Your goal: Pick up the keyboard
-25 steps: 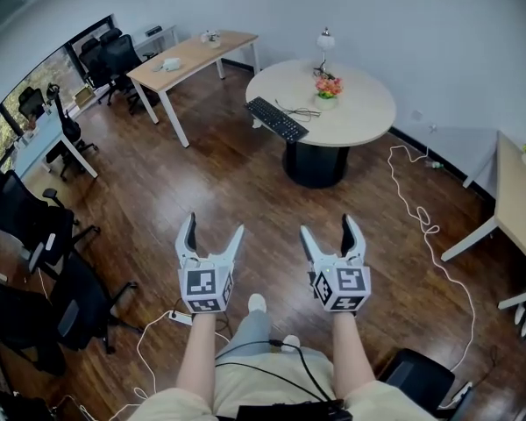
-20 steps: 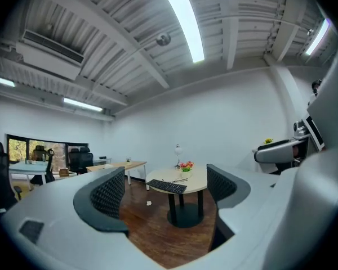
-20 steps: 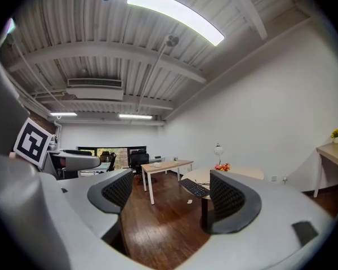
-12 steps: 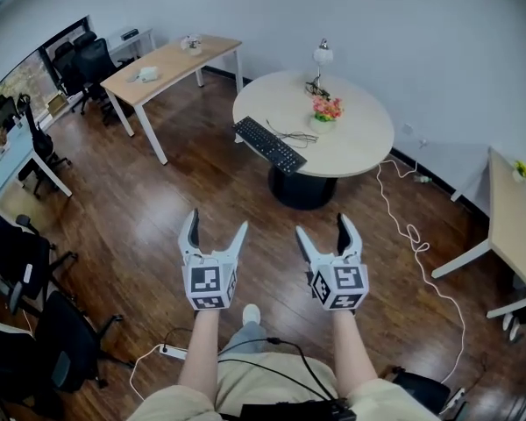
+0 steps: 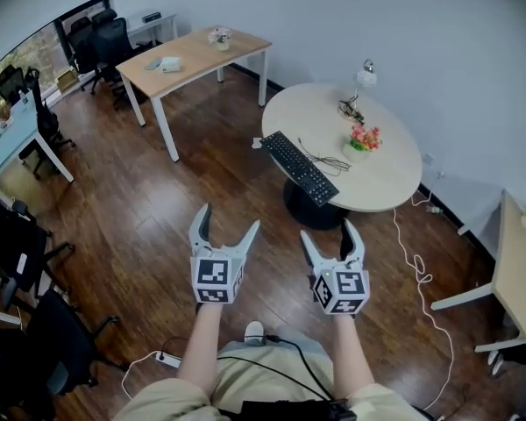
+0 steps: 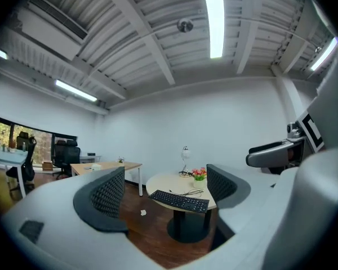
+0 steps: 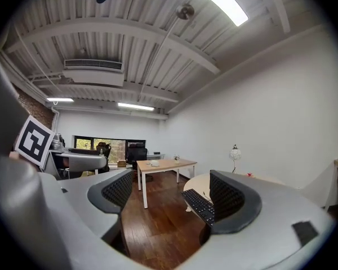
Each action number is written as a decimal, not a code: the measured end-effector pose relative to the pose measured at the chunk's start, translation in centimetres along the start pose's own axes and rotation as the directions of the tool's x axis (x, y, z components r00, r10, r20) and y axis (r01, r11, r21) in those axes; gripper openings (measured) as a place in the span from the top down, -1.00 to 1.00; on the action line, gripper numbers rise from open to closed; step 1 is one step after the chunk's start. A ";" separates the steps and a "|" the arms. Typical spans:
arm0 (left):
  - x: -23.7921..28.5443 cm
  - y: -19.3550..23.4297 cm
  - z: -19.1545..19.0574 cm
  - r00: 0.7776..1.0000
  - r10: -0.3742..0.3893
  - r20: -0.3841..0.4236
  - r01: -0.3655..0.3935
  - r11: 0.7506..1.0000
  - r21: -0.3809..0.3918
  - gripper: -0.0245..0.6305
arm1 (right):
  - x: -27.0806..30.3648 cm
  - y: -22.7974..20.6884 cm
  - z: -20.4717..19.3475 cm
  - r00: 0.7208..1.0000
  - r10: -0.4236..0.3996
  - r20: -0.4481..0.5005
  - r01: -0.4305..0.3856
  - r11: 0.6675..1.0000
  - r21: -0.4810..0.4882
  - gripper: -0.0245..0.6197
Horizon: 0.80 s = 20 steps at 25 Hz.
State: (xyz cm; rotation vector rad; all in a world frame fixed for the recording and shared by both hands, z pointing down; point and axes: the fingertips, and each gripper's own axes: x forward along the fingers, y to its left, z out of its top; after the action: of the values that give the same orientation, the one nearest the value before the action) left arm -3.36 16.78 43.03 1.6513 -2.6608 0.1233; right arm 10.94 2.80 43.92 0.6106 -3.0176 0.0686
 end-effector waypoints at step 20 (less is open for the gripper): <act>17.4 17.4 -1.8 0.997 0.048 -0.052 -0.047 0.999 0.013 -0.42 | 28.8 1.4 -0.6 0.995 0.104 -0.007 -0.103 0.992 0.074 -0.43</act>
State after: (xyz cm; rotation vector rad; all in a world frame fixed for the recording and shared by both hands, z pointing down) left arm -26.71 9.00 44.56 1.5657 -2.6664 0.1804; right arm -16.07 -7.05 46.50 0.4574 -3.0457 0.1886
